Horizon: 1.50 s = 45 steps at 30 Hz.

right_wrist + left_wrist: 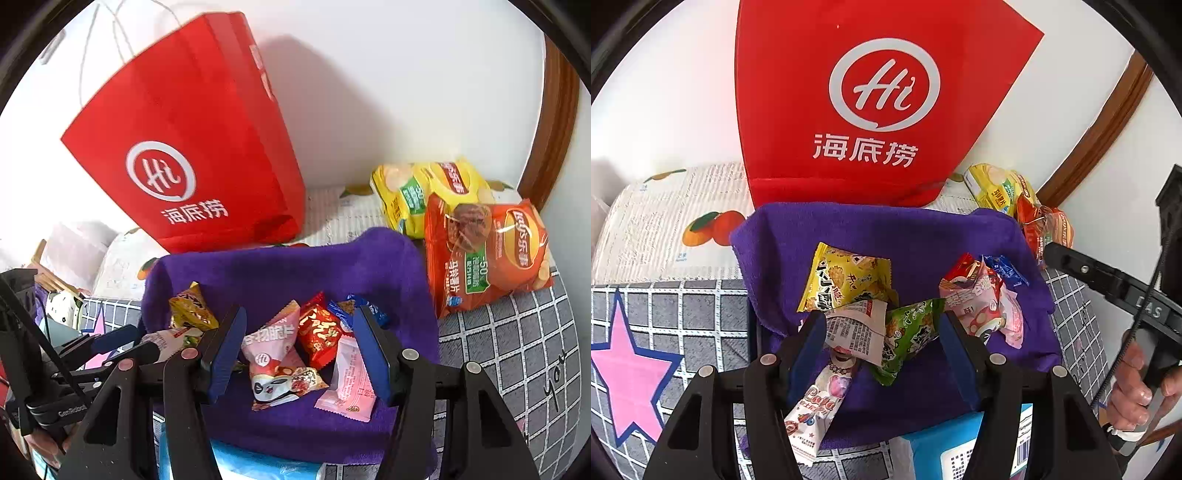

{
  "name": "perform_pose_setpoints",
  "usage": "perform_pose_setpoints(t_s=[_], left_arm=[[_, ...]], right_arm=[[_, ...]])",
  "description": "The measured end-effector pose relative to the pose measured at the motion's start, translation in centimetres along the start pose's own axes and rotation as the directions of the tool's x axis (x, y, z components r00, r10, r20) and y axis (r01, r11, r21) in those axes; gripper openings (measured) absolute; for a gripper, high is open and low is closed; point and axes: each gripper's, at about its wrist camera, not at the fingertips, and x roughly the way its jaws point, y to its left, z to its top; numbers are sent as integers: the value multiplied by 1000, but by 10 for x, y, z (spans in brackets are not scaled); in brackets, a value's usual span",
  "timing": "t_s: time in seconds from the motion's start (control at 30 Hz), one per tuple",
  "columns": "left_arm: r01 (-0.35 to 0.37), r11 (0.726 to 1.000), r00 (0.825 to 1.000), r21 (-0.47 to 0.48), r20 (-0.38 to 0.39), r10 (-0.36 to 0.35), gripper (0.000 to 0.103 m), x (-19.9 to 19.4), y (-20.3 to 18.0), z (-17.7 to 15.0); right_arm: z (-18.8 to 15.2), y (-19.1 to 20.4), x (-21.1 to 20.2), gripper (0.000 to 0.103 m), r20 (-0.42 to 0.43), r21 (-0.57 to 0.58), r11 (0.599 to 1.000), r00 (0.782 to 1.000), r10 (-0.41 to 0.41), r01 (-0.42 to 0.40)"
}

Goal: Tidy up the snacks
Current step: 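Lower the white paper packet onto the towel and open the left gripper, then move the right gripper to the pink-yellow chips bag while the left reaches the pink paper packet, then grasp the pink-yellow chips bag with the right gripper while the left grasps the pink packet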

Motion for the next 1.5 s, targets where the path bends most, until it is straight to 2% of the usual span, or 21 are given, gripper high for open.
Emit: perform_pose_setpoints(t_s=[0.13,0.3,0.43,0.63,0.7,0.73,0.83,0.9,1.03,1.27,1.33,1.5], left_arm=[[-17,1000,1000,-10,7,17,61,-8,0,1],[0,1000,999,-7,33,1,61,-23,-3,0],[20,1000,999,-1,50,-20,61,-34,-11,-2],[40,998,996,47,83,-43,61,-62,-32,-10],[43,997,995,57,90,-48,61,-71,-36,-15],[42,996,995,73,92,-48,61,-76,-38,-19],[19,996,995,90,97,-28,61,-92,-35,-34],[20,997,994,77,105,-28,61,-102,-27,-45],[6,999,997,44,82,-9,61,-109,-6,-73],[7,1000,998,-1,67,-7,61,-120,25,-117],[0,1000,998,5,58,-1,61,-122,29,-127],[-18,999,999,30,36,17,61,-120,30,-146]], right_arm=[[0,9,-14,60,32,-27,1000,999,-10,10],[-10,21,-40,60,94,-51,998,995,-42,47],[-32,25,-52,60,77,-57,996,995,-62,67],[-95,14,-70,59,8,27,999,1000,-27,27],[-116,17,-72,50,-55,3,999,998,-32,32],[-125,20,-74,49,-70,-13,999,997,-38,38],[-154,28,-88,49,-47,-9,999,998,-50,50],[-168,31,-92,51,-52,17,1000,999,2,-2],[-194,38,-84,62,-74,96,990,992,106,-99],[-218,55,-54,64,-133,152,986,987,95,-74],[-221,57,-47,69,-142,169,984,987,81,-57],[-227,59,-32,72,-144,229,973,987,78,-43]])
